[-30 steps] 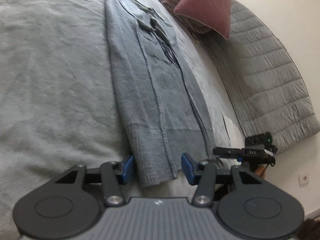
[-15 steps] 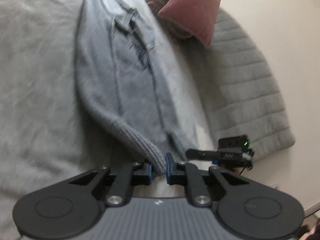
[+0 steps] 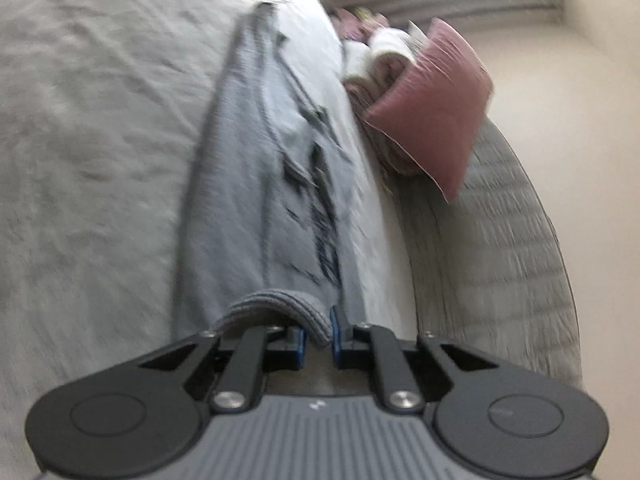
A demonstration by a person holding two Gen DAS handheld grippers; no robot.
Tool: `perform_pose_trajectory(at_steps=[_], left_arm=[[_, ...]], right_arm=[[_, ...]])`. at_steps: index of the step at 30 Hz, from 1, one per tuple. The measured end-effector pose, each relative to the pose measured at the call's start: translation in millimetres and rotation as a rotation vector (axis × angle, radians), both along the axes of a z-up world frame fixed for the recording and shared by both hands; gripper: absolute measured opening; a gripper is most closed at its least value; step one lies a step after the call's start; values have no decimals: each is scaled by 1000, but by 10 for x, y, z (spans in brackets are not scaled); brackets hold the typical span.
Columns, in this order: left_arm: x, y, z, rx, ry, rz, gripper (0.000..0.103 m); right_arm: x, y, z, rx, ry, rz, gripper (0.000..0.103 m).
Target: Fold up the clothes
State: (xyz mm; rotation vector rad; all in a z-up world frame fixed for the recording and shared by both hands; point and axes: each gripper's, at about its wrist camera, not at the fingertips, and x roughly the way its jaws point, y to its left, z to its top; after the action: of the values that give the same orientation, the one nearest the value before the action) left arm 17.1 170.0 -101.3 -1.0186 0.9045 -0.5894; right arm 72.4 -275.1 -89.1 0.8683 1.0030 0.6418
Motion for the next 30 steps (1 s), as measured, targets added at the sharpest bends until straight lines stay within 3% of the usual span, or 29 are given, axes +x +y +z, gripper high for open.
perform_pose_trajectory(at_steps=[3, 5, 7, 12, 17, 21, 30], left_arm=[[52, 36, -67, -8, 4, 25, 14], [68, 46, -43, -27, -12, 27, 29], [54, 62, 6, -33, -34, 34, 40], [24, 156, 150, 15, -87, 68, 48], [37, 166, 271, 161, -147, 72, 51], [42, 176, 262, 219, -149, 56, 51], [13, 105, 273, 302, -152, 38, 50]], right_arm=[[83, -39, -113, 47, 19, -40, 20], [96, -46, -94, 70, 9, -52, 28], [83, -71, -43, 85, -12, -62, 49], [-12, -206, 138, 83, -84, -89, 50], [-67, -61, 223, -48, -164, -85, 50], [-112, 71, 216, -209, -213, -79, 50], [-109, 314, 106, -300, -226, 1, 46]])
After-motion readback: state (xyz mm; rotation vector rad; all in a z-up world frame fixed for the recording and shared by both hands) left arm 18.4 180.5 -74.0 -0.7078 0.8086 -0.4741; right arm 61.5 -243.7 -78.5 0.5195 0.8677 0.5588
